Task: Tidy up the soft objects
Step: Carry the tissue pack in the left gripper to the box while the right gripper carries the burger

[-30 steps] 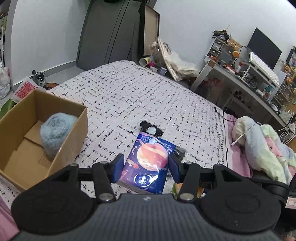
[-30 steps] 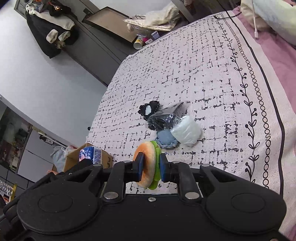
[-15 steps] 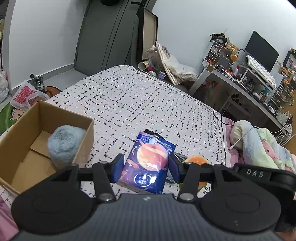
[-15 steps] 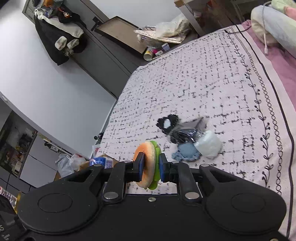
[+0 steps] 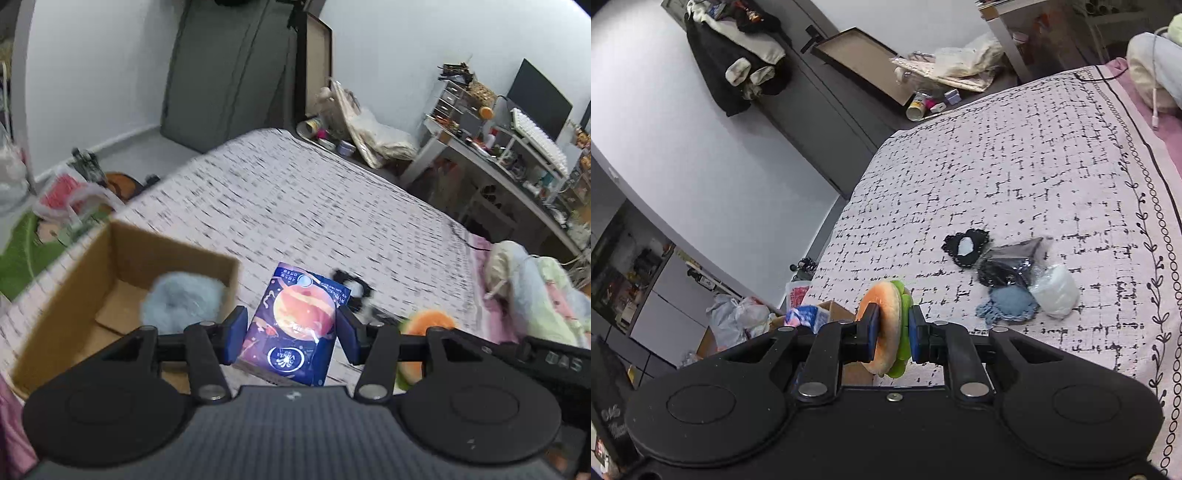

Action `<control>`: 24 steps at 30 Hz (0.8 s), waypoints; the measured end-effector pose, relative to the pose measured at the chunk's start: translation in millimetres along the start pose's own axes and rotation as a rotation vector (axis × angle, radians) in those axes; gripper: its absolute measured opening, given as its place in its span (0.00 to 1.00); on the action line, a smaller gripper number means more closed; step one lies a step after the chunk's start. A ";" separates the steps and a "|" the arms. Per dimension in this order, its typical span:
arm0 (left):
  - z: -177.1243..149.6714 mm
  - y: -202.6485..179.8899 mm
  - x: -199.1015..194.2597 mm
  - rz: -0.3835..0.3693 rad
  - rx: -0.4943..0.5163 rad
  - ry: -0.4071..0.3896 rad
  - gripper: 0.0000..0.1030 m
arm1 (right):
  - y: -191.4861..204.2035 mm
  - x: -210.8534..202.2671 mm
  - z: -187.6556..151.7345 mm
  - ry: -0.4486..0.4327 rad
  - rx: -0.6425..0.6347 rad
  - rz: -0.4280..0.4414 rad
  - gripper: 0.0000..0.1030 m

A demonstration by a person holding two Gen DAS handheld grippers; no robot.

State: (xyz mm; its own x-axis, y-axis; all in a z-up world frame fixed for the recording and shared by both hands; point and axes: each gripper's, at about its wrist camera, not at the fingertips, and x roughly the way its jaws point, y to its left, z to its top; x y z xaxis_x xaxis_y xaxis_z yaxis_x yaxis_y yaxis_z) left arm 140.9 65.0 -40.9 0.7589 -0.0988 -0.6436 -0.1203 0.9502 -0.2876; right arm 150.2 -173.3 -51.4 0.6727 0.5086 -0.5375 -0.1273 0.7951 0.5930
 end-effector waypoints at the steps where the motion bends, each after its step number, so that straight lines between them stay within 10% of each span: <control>1: 1.9 4.5 1.3 0.005 -0.005 0.000 0.50 | 2.9 1.3 -0.7 0.002 -0.006 0.000 0.17; 24: -6.6 94.4 30.5 0.045 -0.133 0.018 0.50 | 53.7 51.2 -19.3 0.061 -0.067 0.012 0.17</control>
State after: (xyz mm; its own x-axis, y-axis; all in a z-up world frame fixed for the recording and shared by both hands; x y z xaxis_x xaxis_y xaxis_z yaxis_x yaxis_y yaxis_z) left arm 148.4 149.7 -92.4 0.7391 -0.0635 -0.6706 -0.2386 0.9063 -0.3488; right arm 163.7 -98.1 -58.7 0.6253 0.5357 -0.5675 -0.1848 0.8081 0.5593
